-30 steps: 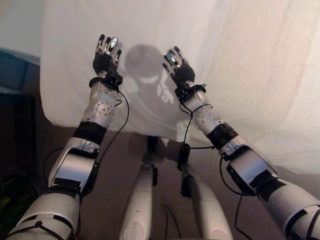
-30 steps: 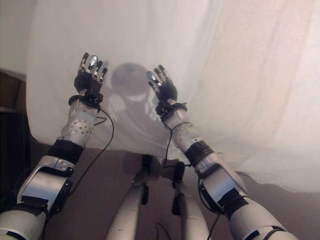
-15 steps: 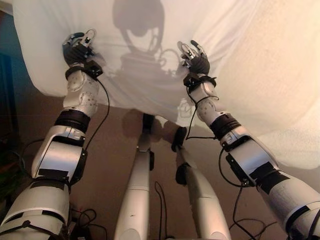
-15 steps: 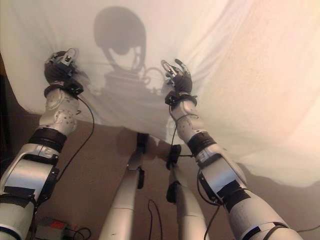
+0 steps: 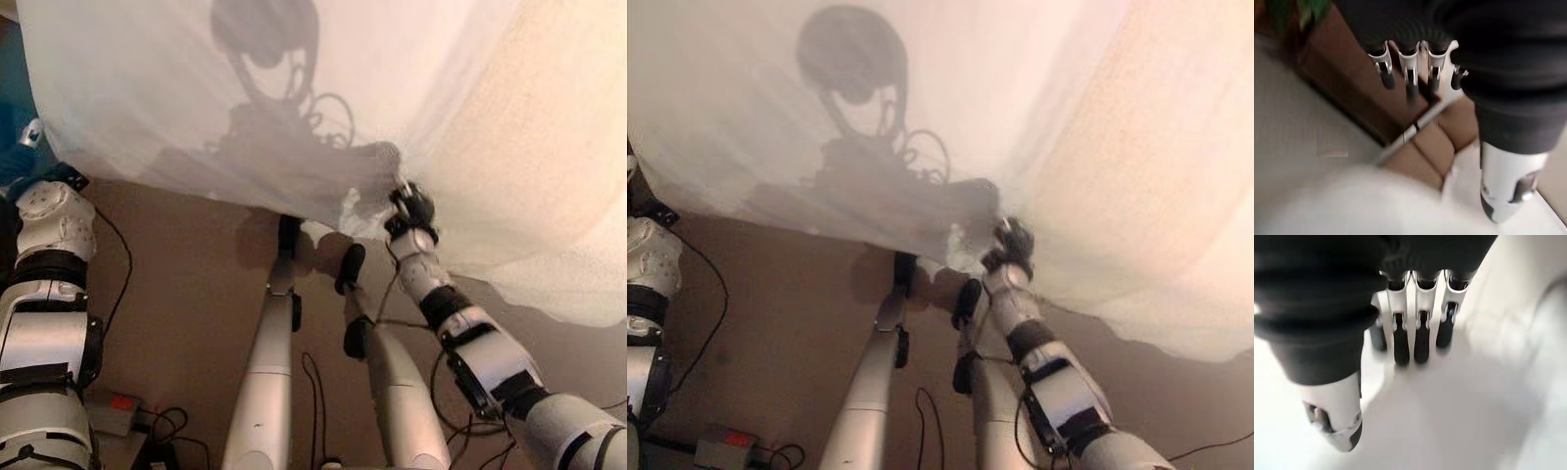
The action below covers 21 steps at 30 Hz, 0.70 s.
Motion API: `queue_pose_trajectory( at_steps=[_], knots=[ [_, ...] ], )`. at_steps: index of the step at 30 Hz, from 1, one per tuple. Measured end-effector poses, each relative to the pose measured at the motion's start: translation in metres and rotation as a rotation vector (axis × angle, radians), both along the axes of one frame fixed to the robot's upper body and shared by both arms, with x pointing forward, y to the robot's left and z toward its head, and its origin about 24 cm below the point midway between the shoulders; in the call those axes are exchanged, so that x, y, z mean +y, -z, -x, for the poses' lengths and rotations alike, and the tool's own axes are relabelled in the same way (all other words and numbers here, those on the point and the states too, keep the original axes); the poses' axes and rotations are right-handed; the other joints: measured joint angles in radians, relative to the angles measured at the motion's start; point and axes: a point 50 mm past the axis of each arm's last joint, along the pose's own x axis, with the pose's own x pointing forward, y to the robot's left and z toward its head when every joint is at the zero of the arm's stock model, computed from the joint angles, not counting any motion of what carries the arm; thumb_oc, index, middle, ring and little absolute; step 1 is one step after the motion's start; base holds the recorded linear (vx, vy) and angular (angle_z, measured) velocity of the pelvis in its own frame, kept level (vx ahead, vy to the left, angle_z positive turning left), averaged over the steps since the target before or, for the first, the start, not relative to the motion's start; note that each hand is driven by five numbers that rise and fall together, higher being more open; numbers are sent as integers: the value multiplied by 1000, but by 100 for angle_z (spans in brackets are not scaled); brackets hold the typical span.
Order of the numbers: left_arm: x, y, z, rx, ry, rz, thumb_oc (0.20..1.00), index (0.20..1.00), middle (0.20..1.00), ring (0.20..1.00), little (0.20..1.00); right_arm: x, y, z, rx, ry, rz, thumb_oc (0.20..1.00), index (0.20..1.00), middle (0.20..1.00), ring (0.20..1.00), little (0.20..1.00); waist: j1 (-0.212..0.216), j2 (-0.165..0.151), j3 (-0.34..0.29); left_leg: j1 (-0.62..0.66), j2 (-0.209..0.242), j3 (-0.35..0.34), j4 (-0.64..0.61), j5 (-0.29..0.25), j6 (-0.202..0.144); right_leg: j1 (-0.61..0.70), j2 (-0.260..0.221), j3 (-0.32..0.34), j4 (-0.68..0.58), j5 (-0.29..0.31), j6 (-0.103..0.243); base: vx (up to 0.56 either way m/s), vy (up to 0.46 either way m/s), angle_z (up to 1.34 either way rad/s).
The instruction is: Make the bed
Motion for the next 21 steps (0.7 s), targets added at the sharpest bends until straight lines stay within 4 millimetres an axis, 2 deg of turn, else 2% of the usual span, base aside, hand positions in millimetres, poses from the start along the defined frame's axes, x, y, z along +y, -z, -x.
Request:
queue_pose_trajectory(
  at_steps=[2, 5, 7, 9, 11, 12, 14, 15, 16, 18, 19, 20, 21],
  knots=[
    [5, 4, 8, 33, -44, -35, 1000, 1000, 1000, 1000, 1000, -20, 28, 17, 102, 79, -8, 1000, 1000, 1000, 1000, 1000, -8, 0, 0, 0, -1, 3, 2, 0, 0, 0, -2, 3, -1, 3, 4, -40, 11, -4],
    [6, 6, 13, 60, -89, -82, 1000, 1000, 1000, 1000, 1000, -47, 57, 41, 202, 175, -9, 1000, 1000, 1000, 1000, 1000, -23, 0, 0, 1, 2, 22, 11, -3, -4, 4, -4, 10, 0, 6, 8, -49, 17, -7],
    [4, 8, 15, 57, -84, -103, 1000, 1000, 1000, 1000, 1000, -52, 65, 49, 232, 197, -4, 1000, 1000, 1000, 1000, 1000, -42, -2, 1, 4, 4, 24, 18, -3, -3, 7, -3, 10, 2, 8, 9, -44, 19, -5],
    [3, 18, 19, 79, -84, -122, 1000, 1000, 1000, 1000, 1000, -54, 70, 54, 247, 213, -13, 1000, 1000, 1000, 1000, 1000, -56, -3, 2, 19, 7, 41, 23, -4, -4, 13, -6, 23, 14, 8, 10, -39, 8, -18],
    [8, 42, 28, 112, -107, -66, 1000, 1000, 1000, 1000, 1000, -53, 76, 58, 272, 208, -8, 1000, 1000, 1000, 1000, 1000, -62, -3, 2, 67, 10, 62, 23, -9, 1, 39, -11, 39, 28, 8, 10, -42, 12, -35],
    [10, 61, 35, 143, -119, -33, 1000, 1000, 1000, 1000, 1000, -52, 81, 62, 291, 202, -3, 1000, 1000, 1000, 1000, 1000, -60, -4, 2, 110, 15, 79, 22, -17, 11, 65, -16, 39, 37, 8, 10, -28, 1, -40],
    [11, 79, 44, 171, -128, -8, 1000, 1000, 1000, 1000, 1000, -53, 85, 67, 304, 201, 6, 1000, 1000, 1000, 1000, 1000, -59, -3, 3, 158, 15, 83, 19, -25, 15, 92, -23, 38, 55, 3, 12, -26, -15, -37],
    [12, 92, 51, 203, -132, 0, 1000, 1000, 1000, 1000, 1000, -55, 90, 72, 320, 198, 22, 1000, 1000, 1000, 1000, 1000, -58, -3, 3, 198, 16, 85, 24, -34, 27, 111, -30, 38, 86, -10, 11, -32, -62, -34],
    [11, 103, 56, 227, -132, 10, 1000, 1000, 1000, 1000, 1000, -57, 97, 80, 345, 198, 37, 1000, 1000, 1000, 1000, 1000, -59, -2, 2, 235, 14, 94, 29, -39, 23, 128, -41, 37, 119, -29, 14, -36, -68, -28],
    [9, 109, 59, 262, -124, -21, 1000, 1000, 1000, 1000, 1000, -58, 102, 86, 364, 191, 55, 1000, 1000, 1000, 1000, 1000, -59, -1, 3, 266, 16, 106, 32, -46, 28, 142, -53, 34, 153, -48, 13, -38, -93, -11],
    [-2, 117, 56, 275, -70, -50, 1000, 1000, 1000, 1000, 1000, -61, 109, 95, 394, 179, 77, 1000, 1000, 1000, 1000, 1000, -56, 11, 2, 308, 17, 109, 30, -47, 28, 162, -64, 36, 186, -68, 2, -31, -111, -7],
    [-8, 120, 55, 260, -33, -50, 1000, 1000, 1000, 1000, 1000, -62, 110, 97, 394, 172, 82, 1000, 1000, 1000, 1000, 1000, -62, 17, 6, 326, 22, 122, 25, -43, 35, 168, -74, 37, 205, -89, 5, -43, -176, -13],
    [-26, 138, 53, 246, 51, -24, 1000, 1000, 1000, 1000, 1000, -66, 113, 102, 400, 155, 94, 1000, 1000, 1000, 1000, 1000, -56, 34, 7, 377, 27, 165, 8, -37, 44, 197, -118, 55, 241, -120, 26, -107, -136, -18]
  ],
)
